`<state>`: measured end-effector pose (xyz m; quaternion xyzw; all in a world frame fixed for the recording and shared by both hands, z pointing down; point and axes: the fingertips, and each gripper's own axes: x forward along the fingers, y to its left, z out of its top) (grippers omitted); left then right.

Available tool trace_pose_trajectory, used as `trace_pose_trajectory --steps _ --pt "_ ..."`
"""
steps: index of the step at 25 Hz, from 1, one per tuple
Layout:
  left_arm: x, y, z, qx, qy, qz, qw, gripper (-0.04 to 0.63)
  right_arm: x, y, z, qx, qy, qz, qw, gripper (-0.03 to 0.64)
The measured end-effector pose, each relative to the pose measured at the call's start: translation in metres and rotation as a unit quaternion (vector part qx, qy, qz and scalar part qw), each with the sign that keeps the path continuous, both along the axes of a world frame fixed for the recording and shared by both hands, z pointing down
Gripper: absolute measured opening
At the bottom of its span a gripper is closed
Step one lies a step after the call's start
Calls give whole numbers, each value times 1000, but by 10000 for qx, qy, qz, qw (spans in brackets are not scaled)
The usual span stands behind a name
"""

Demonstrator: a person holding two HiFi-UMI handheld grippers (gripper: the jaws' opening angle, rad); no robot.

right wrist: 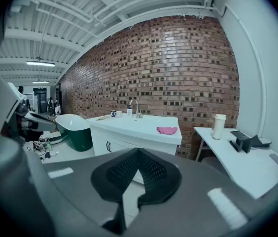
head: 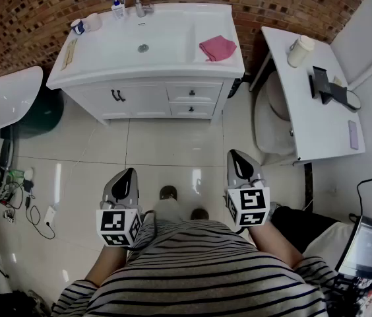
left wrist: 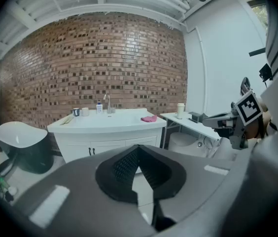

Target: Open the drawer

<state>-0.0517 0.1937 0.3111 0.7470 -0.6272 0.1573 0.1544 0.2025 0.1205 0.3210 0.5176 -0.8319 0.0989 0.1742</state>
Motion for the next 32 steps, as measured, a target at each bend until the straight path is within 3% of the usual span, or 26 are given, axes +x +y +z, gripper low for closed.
trace_pose_trajectory --steps 5,7,12,17,21,24,32 --pt "-33 -38 35 -356 -22 -12 9994 12 -34 -71 30 -86 302 140 9994 3" --pt "-51 -70 48 -342 -32 29 9994 12 -57 -102 48 -210 313 48 9993 157" --pt "-85 -168 74 -728 249 380 9963 12 -104 -191 111 -820 518 194 9951 158" --pt "-106 -254 104 -767 73 923 9927 12 -133 -282 199 -1114 723 565 9895 190" --pt "-116 -281 153 -1073 294 780 9907 12 -142 -320 285 -1327 1003 687 9837 207" --pt "-114 -295 193 -1100 267 722 9909 12 -138 -345 339 -1402 1019 916 9806 209" --pt "-117 -321 253 -1013 383 425 9932 12 -139 -382 382 -1166 635 1114 9849 207"
